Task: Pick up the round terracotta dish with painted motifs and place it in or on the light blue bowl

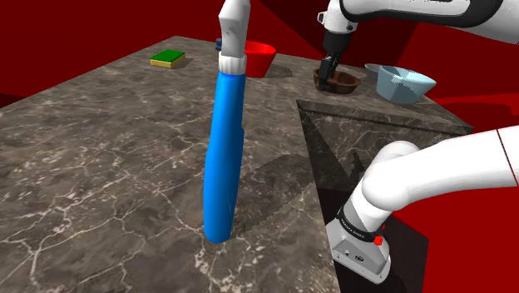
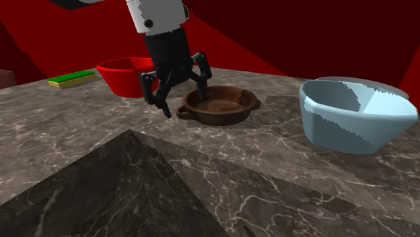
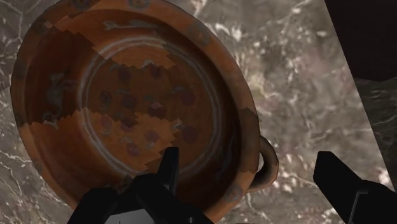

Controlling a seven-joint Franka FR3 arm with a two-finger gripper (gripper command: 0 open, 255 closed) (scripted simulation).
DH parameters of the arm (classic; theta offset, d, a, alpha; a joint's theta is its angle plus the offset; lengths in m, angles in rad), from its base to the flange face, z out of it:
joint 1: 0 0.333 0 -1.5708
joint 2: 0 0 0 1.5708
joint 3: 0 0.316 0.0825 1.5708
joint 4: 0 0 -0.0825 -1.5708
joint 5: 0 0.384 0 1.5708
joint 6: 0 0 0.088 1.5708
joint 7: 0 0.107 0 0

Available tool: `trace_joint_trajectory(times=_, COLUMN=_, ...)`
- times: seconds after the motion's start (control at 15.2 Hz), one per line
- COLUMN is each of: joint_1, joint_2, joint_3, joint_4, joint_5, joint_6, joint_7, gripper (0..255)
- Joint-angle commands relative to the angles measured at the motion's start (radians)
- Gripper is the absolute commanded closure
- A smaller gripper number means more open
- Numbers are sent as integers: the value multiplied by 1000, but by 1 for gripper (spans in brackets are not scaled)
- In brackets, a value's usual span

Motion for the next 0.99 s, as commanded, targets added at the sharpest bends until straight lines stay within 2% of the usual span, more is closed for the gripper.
trace_joint_trajectory(times=0.0, joint_1=-1, joint_2=-4, joint_3=-3, joint_4=-13, joint_5=-3, joint_6=10, joint_7=0, gripper=0)
trace_joint_trajectory(times=0.4, joint_1=-1, joint_2=-4, joint_3=-3, joint_4=-13, joint_5=-3, joint_6=10, joint_7=0, gripper=0)
trace_joint_trajectory(times=0.46, joint_1=-1, joint_2=-4, joint_3=-3, joint_4=-13, joint_5=-3, joint_6=10, joint_7=0, gripper=255)
trace_joint_trajectory(times=0.92, joint_1=-1, joint_2=-4, joint_3=-3, joint_4=-12, joint_5=-3, joint_6=10, joint_7=0, gripper=255)
